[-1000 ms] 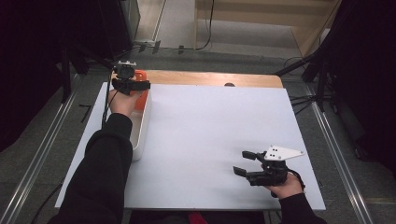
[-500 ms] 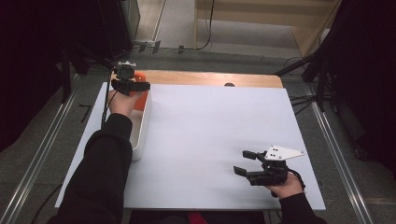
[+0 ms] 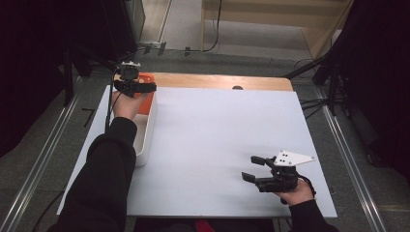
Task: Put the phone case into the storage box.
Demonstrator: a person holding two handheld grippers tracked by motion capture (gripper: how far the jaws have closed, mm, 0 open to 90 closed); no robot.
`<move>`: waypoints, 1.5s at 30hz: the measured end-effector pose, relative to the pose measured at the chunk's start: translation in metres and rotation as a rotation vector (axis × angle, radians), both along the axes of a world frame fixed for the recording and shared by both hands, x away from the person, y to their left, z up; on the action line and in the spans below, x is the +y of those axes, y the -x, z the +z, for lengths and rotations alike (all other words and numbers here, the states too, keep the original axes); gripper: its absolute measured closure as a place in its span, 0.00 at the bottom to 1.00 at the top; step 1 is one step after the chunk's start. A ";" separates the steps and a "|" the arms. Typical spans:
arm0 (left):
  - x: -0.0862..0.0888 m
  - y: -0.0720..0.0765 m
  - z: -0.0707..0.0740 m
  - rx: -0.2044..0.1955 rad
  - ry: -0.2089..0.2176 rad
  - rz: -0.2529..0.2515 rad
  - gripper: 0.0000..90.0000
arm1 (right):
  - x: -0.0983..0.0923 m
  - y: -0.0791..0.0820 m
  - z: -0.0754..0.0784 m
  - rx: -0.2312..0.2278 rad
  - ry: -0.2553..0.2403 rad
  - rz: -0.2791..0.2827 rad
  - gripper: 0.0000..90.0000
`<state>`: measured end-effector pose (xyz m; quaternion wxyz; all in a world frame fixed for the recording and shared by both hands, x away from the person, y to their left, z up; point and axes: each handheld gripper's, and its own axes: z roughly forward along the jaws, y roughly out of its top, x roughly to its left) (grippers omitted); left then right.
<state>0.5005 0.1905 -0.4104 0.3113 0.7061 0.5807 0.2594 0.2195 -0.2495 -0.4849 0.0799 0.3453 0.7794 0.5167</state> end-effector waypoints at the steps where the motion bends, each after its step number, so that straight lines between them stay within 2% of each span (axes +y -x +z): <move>1: 0.000 0.000 0.001 -0.001 0.000 -0.002 0.10 | 0.000 0.000 0.000 0.001 0.000 0.000 0.29; 13: 0.008 0.005 0.011 0.017 0.036 -0.036 0.10 | 0.001 -0.001 -0.001 0.004 0.003 0.006 0.29; 17: 0.008 0.008 0.018 0.045 0.031 -0.063 0.10 | 0.001 -0.001 -0.001 0.010 0.005 0.009 0.29; 22: 0.009 0.013 0.030 0.034 0.062 -0.093 0.10 | 0.002 -0.001 -0.001 0.008 0.007 0.015 0.29; 31: 0.010 0.022 0.044 0.068 0.128 -0.199 0.10 | 0.002 -0.002 -0.001 0.012 0.012 0.017 0.29; 36: 0.009 0.027 0.046 0.087 0.092 -0.235 0.10 | 0.004 -0.002 -0.002 0.013 0.015 0.026 0.29; 42: 0.009 0.033 0.049 0.099 0.113 -0.313 0.10 | 0.005 -0.002 -0.003 0.021 0.020 0.034 0.29; 45: 0.007 0.038 0.051 0.087 0.112 -0.372 0.10 | 0.005 -0.002 -0.003 0.021 0.019 0.036 0.29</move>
